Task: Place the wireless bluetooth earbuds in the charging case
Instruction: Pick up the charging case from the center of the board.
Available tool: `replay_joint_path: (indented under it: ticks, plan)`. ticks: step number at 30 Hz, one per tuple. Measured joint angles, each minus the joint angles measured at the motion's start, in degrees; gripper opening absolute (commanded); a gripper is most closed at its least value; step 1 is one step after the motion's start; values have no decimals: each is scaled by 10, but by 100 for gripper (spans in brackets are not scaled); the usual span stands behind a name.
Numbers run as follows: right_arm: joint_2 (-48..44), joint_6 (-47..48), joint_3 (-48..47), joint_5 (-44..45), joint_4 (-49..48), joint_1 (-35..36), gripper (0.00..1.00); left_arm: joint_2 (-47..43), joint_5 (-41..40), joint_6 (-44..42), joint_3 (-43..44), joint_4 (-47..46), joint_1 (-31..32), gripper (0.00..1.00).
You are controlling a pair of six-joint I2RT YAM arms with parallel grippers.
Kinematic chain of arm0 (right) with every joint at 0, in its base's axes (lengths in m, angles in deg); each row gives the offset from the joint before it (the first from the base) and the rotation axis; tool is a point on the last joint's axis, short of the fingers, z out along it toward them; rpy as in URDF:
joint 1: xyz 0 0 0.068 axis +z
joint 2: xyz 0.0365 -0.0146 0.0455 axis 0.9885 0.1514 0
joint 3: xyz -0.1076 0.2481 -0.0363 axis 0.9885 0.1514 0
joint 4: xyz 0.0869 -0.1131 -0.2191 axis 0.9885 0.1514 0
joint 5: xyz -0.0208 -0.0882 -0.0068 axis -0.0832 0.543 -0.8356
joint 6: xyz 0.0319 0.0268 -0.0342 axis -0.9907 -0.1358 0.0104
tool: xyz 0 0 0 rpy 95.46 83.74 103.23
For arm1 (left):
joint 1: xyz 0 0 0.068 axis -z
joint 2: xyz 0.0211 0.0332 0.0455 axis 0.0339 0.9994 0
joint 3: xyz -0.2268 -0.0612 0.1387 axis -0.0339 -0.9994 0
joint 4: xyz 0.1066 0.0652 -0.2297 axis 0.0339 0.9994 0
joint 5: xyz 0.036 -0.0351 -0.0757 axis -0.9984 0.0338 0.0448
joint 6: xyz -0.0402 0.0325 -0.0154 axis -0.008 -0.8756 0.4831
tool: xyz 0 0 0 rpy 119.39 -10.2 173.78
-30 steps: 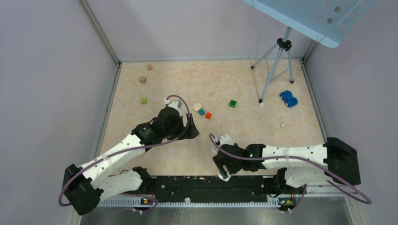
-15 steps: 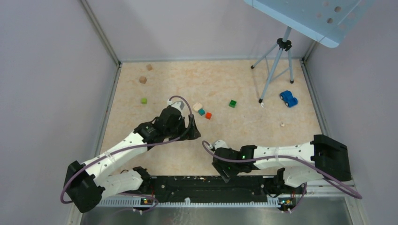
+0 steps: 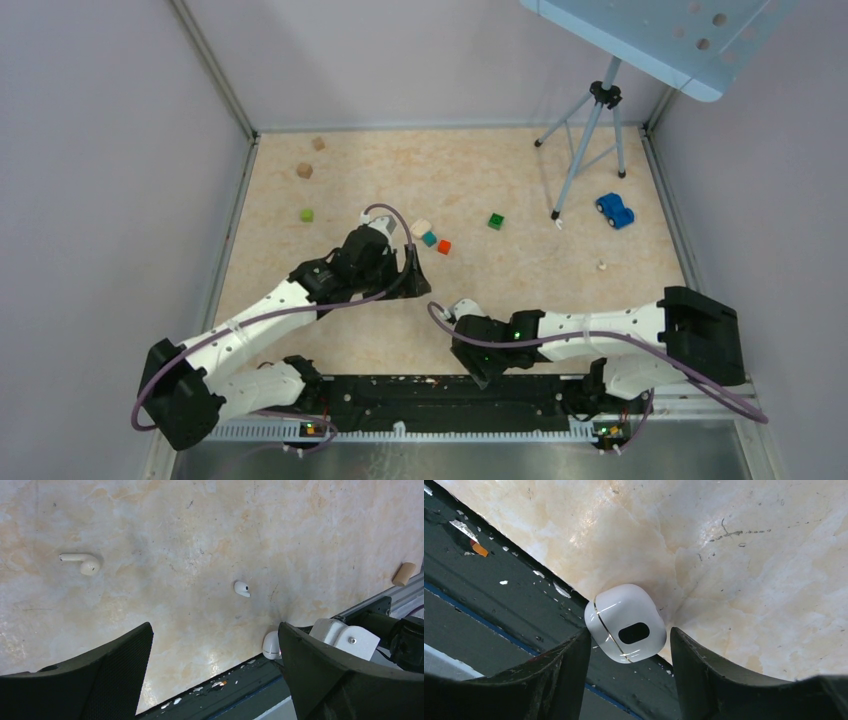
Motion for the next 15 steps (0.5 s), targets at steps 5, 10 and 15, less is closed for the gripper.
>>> replay_joint_path:
  ticks: [5,10,15]
  plan:
    - [4,8,0,-4,-2,-1,54,1,3,0,0,-3,0,99]
    - [4,16,0,-6,-3,-1,43,1,9,0,0,-5,0,99]
    - [-26,12,0,9,3,-12,43,1,11,7,0,-7,0,99]
